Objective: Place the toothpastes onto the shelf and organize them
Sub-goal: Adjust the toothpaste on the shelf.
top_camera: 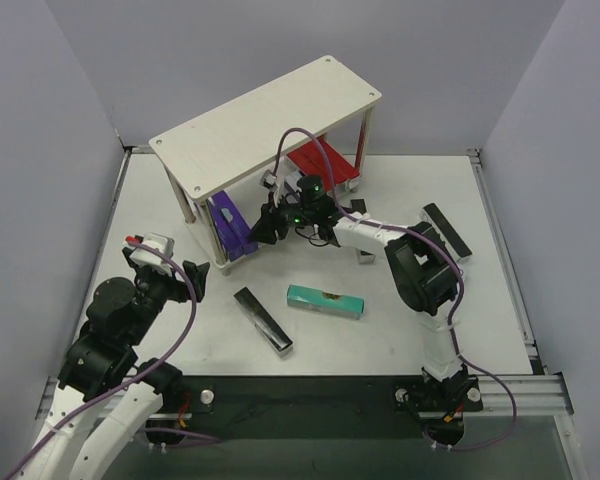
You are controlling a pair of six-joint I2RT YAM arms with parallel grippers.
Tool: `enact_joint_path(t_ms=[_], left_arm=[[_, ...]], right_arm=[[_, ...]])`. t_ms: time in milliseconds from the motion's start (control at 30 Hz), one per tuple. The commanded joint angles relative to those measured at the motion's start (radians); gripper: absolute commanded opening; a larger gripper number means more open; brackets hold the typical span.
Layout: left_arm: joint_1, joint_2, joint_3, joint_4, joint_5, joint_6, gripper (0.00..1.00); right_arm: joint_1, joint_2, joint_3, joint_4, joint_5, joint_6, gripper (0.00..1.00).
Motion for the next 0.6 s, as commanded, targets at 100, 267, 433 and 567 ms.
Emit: enact_joint_path(t_ms=[100, 267, 433, 567], left_arm=[[0.004, -0.018, 0.021, 0.005, -0.014, -0.014, 0.92], [0.004, -0.025, 0.02, 0.003, -0.005, -0.024, 0.92], [0.004, -0.031, 0.024, -0.007, -0.004, -0.027, 0.92], [0.004, -0.04, 0.018, -0.008, -0.002, -0.034, 0.92]], right_arm=[[-0.004, 0.005, 0.02, 0.162, 0.029, 0.114, 0.37], [-0.003, 0.023, 0.022, 0.229, 0.012, 0.19, 0.38], [-0.001, 0.032, -0.022, 0.342, 0.065, 0.302, 0.41], [-0.001, 0.014, -0.101, 0.447, 0.18, 0.443, 0.41]])
